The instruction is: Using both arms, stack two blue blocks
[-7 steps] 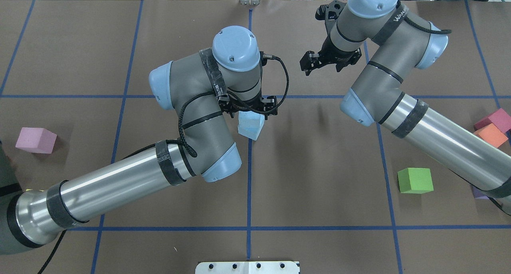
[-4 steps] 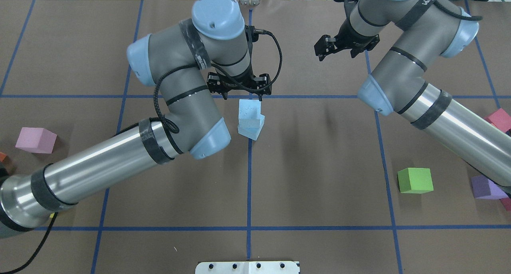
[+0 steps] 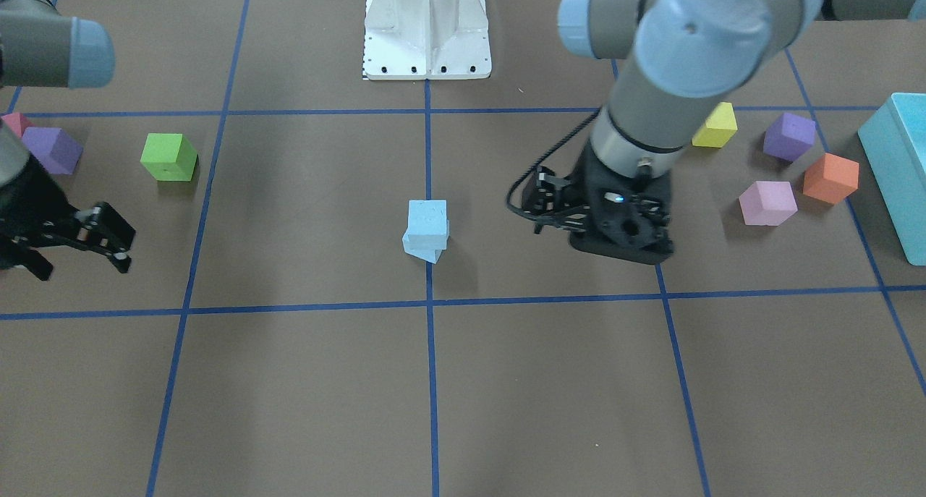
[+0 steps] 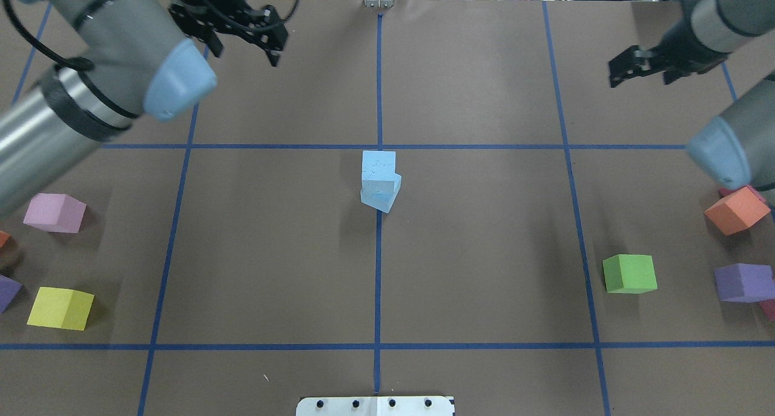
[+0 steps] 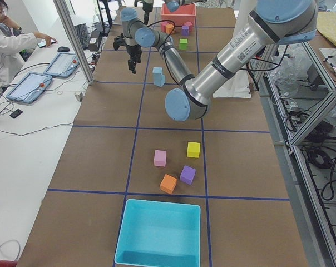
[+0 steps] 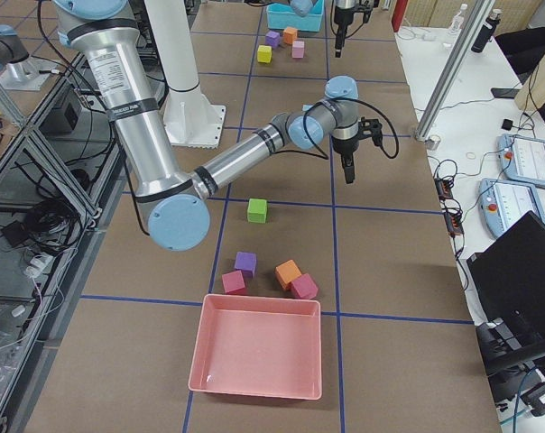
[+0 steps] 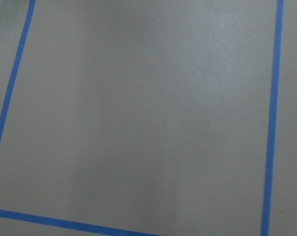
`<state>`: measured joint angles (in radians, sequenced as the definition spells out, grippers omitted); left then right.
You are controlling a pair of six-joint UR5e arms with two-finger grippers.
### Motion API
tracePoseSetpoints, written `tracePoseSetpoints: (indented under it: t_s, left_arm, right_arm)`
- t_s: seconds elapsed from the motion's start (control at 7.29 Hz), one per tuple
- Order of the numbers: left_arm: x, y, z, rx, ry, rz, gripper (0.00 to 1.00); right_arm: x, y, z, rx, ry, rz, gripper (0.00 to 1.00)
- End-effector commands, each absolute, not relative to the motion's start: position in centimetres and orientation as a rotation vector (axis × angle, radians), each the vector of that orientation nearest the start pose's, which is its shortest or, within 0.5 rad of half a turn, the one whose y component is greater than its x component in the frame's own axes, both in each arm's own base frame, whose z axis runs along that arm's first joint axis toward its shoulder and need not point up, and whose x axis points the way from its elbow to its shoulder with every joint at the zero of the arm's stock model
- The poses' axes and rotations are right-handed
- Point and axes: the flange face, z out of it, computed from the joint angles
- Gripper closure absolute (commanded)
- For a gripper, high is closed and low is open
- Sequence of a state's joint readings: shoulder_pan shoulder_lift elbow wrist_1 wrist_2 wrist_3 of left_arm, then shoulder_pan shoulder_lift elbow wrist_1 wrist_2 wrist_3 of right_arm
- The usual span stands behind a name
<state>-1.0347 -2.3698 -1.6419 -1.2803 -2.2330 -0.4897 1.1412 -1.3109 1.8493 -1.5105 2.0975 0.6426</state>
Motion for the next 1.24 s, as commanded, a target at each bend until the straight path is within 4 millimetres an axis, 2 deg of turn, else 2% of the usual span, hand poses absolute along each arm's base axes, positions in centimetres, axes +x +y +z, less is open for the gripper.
tracePoseSetpoints:
  t_s: [0.0,0.14,0.27,0.41,0.55,0.69,0.82,0.96,1.1]
  left_arm:
    - [14.1,-65.3,27.6,0.207,0.799,0.368,0.01]
    - [8.9,-67.4,31.3,0.191,0.809,0.345,0.01]
    - [4.5,-68.1,37.5,0.164,0.792,0.369,0.01]
    - [-0.5,-68.7,44.0,0.101,0.788,0.319,0.01]
    - [-4.2,-67.7,49.9,0.043,0.783,0.249,0.01]
    - [-6.3,-64.9,55.6,0.022,0.787,0.24,0.01]
    - [-6.4,-62.0,60.2,-0.011,0.792,0.226,0.01]
    - [-6.3,-59.8,62.8,-0.045,0.798,0.218,0.01]
    - [-6.3,-58.3,64.2,-0.065,0.799,0.204,0.01]
  right_arm:
    - [-4.5,-52.4,46.4,0.218,-0.711,-0.045,0.0]
    - [-0.5,-52.1,48.6,0.184,-0.732,-0.017,0.0]
    - [2.2,-50.7,51.0,0.11,-0.747,0.057,0.0]
    - [5.0,-49.5,52.9,0.06,-0.732,0.133,0.0]
    - [7.1,-47.4,55.3,0.056,-0.722,0.111,0.0]
    - [7.6,-45.7,57.5,0.04,-0.716,0.072,0.0]
    - [7.8,-44.9,58.6,0.017,-0.713,0.084,0.0]
    - [8.1,-44.1,59.3,0.005,-0.711,0.097,0.0]
    - [8.3,-43.4,59.9,-0.005,-0.712,0.104,0.0]
